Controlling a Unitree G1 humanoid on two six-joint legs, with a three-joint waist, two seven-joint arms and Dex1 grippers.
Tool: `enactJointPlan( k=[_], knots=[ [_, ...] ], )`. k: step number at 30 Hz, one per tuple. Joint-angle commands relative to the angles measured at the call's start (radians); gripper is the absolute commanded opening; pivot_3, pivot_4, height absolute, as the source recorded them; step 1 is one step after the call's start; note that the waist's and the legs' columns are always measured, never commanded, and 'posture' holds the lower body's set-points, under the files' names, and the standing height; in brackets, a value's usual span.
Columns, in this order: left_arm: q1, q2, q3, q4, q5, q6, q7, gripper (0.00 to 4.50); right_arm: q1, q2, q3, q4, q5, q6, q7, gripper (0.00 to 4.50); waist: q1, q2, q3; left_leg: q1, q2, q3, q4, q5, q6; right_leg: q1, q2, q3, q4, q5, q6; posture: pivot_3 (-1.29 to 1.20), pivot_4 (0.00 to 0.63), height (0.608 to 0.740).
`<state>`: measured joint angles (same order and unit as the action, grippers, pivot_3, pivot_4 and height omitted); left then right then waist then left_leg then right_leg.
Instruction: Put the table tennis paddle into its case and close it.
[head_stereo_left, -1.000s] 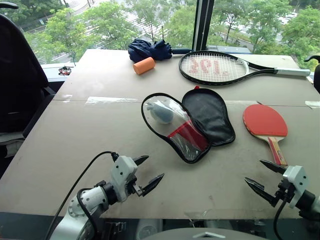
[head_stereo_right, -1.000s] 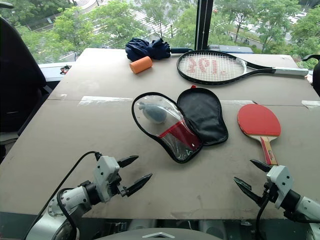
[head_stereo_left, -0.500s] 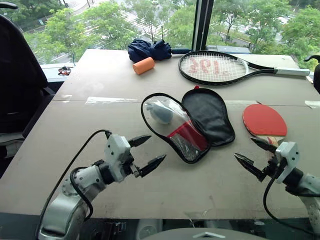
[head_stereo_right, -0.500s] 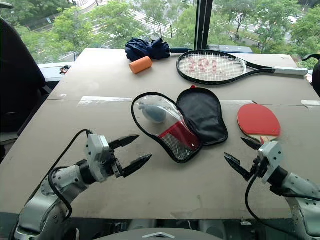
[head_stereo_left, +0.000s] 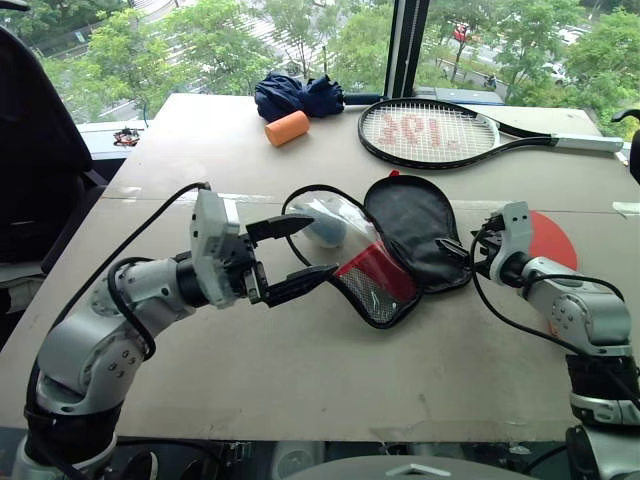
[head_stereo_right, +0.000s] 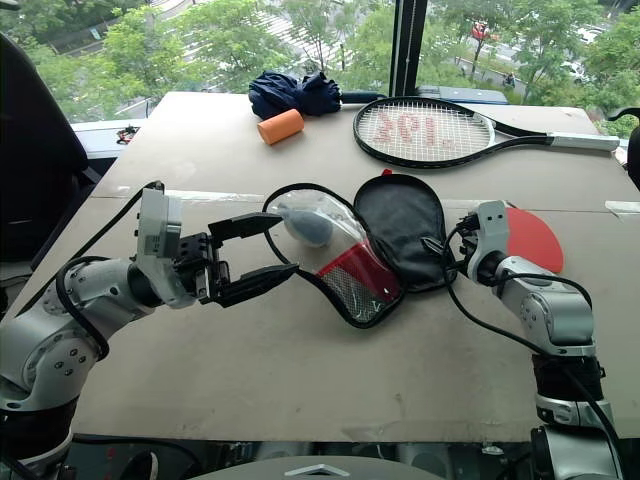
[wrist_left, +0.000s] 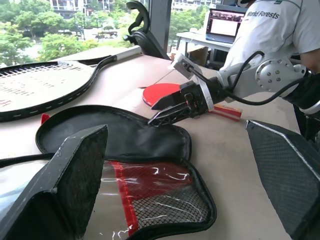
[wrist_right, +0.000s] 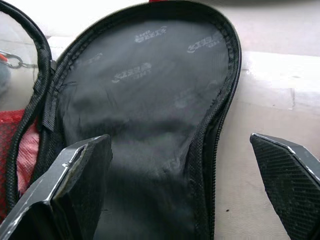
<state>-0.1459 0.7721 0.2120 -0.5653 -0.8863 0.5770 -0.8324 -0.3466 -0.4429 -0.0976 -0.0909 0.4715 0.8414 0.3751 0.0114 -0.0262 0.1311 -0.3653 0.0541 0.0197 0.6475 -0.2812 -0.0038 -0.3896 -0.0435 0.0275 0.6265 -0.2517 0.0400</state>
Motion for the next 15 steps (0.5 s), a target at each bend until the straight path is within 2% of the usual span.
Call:
enactJointPlan(
  k=[1,2,9,10,15],
  knots=[
    [-0.008,0.016,0.04,-0.006,0.005,-0.008,0.002,4.5,-0.04,0.028,0.005,0.037,-0.014,0.023,-0.021,3.96,-0.004,0.0,0.0,0.0,0.0,0.0,0.0,0.0,0.0,0.0,0.0,0.0,0.0,0.0,0.0,0.0,0.15,0.74],
    [-0.004,0.016,0.042,-0.009,0.006,-0.006,0.006,4.5,-0.044,0.034,0.005,0.044,-0.017,0.023,-0.024,3.68,-0.004,0.0,0.0,0.0,0.0,0.0,0.0,0.0,0.0,0.0,0.0,0.0,0.0,0.0,0.0,0.0,0.15,0.74],
    [0.027,0.012,0.052,-0.04,-0.004,-0.001,0.031,4.5,-0.023,0.021,0.052,0.009,-0.067,0.02,-0.009,0.28,-0.021,0.0,0.0,0.001,0.0,0.0,0.0,0.0,0.0,0.0,0.001,0.001,0.001,0.0,0.001,0.0,0.15,0.74],
    [0.028,0.012,0.051,-0.042,-0.005,-0.001,0.034,4.5,-0.017,0.02,0.057,-0.002,-0.07,0.026,-0.01,0.07,-0.022,0.0,0.0,0.001,0.0,0.0,0.0,0.0,0.0,0.0,0.001,0.001,0.001,0.0,0.001,0.0,0.15,0.74],
    [0.026,0.015,0.046,-0.049,-0.01,0.003,0.04,4.5,0.021,0.041,0.047,-0.093,-0.061,0.089,-0.039,0.07,-0.023,0.0,0.0,0.001,0.0,0.0,0.0,0.0,0.0,0.0,0.001,0.001,0.001,0.001,0.001,0.0,0.15,0.74]
  ],
)
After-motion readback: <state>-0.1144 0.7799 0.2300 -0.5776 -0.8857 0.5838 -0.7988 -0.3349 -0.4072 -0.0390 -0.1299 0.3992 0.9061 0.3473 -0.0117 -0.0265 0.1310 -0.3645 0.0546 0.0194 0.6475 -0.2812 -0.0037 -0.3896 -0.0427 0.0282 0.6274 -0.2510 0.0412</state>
